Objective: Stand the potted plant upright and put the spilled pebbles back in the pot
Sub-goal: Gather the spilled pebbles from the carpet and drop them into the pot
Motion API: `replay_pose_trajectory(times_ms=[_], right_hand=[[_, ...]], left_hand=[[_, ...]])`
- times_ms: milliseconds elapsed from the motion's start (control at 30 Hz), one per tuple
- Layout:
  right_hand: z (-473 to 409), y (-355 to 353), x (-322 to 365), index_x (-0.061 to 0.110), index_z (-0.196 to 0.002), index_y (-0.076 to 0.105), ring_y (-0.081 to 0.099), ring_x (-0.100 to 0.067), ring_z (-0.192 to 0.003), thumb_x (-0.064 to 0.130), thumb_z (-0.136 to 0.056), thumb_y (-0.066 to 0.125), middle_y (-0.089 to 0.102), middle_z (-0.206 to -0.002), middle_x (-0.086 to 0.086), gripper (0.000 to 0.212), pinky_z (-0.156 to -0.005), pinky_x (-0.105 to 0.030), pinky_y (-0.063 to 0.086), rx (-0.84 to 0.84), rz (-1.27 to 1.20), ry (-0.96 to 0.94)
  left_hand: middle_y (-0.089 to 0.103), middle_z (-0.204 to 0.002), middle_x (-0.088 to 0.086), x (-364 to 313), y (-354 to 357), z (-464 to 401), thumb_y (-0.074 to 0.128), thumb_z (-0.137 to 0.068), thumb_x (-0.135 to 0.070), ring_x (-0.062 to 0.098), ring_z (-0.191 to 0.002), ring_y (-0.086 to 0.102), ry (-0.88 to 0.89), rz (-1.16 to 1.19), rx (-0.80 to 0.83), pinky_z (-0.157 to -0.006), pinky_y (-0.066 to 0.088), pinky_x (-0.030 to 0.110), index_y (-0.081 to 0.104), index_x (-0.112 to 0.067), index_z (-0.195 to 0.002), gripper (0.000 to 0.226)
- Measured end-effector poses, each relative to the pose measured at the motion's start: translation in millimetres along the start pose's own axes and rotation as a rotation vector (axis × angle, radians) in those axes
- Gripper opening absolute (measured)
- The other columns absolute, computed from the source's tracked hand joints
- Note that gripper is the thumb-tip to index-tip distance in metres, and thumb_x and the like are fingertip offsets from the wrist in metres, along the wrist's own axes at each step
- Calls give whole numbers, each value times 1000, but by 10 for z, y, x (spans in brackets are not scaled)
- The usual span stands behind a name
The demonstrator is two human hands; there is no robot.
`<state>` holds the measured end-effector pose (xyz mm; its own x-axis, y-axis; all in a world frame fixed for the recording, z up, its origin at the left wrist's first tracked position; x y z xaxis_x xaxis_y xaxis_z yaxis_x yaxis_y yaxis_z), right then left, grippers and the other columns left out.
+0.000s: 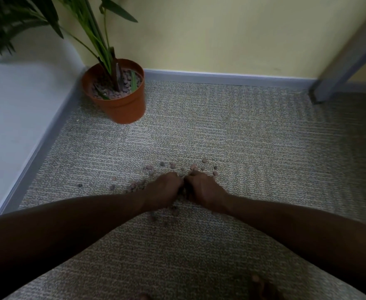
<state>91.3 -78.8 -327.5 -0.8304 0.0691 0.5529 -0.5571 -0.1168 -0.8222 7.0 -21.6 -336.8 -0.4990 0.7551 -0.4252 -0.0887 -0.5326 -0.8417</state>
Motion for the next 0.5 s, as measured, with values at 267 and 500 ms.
replay_pose_trajectory(times_ms=[267, 500], right_hand=[[-196, -85, -111, 4, -79, 75, 71, -22, -87, 4, -74, 69, 77, -89, -11, 8, -75, -22, 48, 66, -49, 99], [-299, -176, -70, 5, -85, 76, 71, -24, -81, 1, -71, 70, 77, -88, -14, 16, -72, -24, 50, 197, -72, 163]], left_hand=[[78, -88, 7, 113, -229, -9, 64, -72, -4, 15, -82, 71, -55, 198, -129, -76, 49, 17, 78, -10, -87, 21], [77, -91, 10, 312, -390, 88, 75, -71, -2, 5, -80, 67, -229, 441, -225, -66, 43, 1, 78, -7, -87, 17]])
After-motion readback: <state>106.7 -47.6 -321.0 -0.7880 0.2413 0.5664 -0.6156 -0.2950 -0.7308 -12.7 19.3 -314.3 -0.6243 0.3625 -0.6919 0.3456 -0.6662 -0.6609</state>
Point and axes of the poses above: each hand's wrist, its own z-axis away from the middle knuckle, its own y-axis out of the palm, x = y × z, the point moved 7 cm from there along -z, towards the middle knuckle
